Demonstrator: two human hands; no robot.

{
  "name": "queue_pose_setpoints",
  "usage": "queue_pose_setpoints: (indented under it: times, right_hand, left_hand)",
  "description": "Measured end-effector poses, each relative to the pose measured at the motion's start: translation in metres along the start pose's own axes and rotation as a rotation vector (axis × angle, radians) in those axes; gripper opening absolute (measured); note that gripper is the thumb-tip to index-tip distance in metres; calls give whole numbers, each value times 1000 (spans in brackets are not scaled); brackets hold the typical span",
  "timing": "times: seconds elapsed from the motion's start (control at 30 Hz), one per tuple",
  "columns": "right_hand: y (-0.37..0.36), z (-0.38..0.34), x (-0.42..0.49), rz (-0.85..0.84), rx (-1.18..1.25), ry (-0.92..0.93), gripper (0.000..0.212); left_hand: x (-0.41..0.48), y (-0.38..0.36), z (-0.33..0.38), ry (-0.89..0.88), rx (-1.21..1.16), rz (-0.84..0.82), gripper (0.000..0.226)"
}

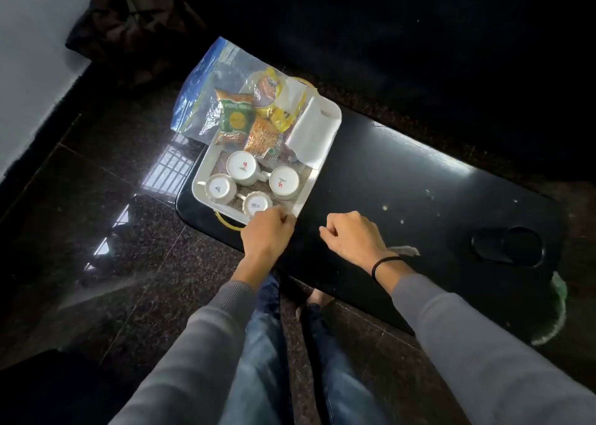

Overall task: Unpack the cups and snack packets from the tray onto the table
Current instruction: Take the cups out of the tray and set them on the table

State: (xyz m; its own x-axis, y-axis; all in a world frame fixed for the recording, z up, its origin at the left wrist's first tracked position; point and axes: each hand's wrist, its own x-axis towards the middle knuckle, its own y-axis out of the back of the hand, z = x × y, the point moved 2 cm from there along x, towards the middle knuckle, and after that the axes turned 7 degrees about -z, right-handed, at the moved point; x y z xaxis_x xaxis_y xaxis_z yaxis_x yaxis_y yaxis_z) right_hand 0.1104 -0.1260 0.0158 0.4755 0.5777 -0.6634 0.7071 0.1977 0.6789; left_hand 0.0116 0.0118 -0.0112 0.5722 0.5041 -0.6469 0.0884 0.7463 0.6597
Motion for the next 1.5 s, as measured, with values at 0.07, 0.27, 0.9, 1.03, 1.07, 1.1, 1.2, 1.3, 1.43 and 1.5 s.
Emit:
queue_pose_setpoints:
  times: [0.07, 0.27, 0.9, 1.03, 1.07, 1.1, 1.2, 1.3, 1.43, 1.5]
  right_hand:
    - [-3, -6, 11, -1, 23, 8, 34]
    - [-17, -34, 42, -57, 115, 35, 34]
    - [-78, -45, 71, -2, 768, -28, 28]
    - [-72, -35, 53, 62, 787, 38, 35]
    - [-70, -33, 48, 74, 785, 59, 39]
    - [-69, -29, 44, 86, 769, 77, 43]
    - [-66, -12, 30, 98, 743, 96, 54]
    - [-65, 8, 15, 52, 841, 100, 55]
    - [-69, 39, -1, -17, 1151, 56, 45]
    - [-72, 56, -7, -11, 1293, -3, 47]
  left_hand:
    - [5, 6, -14, 24, -11, 136, 21]
    - [20, 15, -52, -18, 12, 320, 44]
    - [40, -2, -74, -277, 121, 188, 75]
    - [20, -7, -66, -327, 54, 219, 78]
    - [15, -8, -64, -330, 32, 221, 78]
    - [11, -10, -61, -339, 15, 217, 78]
    - [0, -14, -47, -380, -26, 173, 77]
    - [-3, -19, -29, -398, -78, 64, 73]
    - [2, -35, 0, -352, -175, -194, 68]
    - [7, -47, 14, -306, -137, -276, 65]
